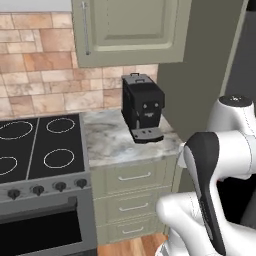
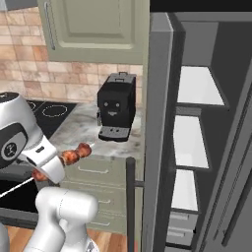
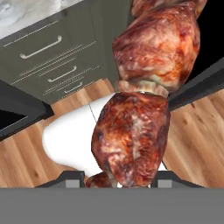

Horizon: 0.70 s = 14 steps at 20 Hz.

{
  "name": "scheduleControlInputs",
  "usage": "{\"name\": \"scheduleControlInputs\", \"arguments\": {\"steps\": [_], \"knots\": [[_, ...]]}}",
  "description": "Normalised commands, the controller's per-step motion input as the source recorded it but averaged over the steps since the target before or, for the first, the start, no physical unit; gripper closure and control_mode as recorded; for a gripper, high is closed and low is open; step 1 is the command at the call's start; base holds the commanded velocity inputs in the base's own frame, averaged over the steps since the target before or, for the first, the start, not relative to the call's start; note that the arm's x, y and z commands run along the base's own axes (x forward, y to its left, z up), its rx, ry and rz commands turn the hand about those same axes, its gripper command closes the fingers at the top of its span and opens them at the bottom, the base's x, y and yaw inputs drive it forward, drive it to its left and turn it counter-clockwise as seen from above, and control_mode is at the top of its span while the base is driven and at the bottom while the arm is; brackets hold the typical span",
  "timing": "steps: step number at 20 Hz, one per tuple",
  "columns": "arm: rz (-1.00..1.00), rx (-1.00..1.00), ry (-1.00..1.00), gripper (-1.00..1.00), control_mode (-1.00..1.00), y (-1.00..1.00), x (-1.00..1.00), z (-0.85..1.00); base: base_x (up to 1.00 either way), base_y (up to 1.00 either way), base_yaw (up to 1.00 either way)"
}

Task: Store the kebab skewer in the freezer for long-term storage. Close the freezer door after placing the cooked food.

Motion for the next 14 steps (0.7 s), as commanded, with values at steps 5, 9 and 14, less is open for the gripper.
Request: {"name": "scheduleControlInputs", "arguments": {"steps": [5, 9, 14], "knots": [[0.00, 0.00, 0.00, 1.00, 1.00, 0.00, 0.00, 0.00, -0.76, 0.15, -0.10], [0.00, 0.00, 0.00, 1.00, 1.00, 0.00, 0.00, 0.00, -0.60, 0.13, -0.13], [0.00, 0.00, 0.00, 1.00, 1.00, 0.00, 0.00, 0.00, -0.57, 0.01, -0.11]]}}
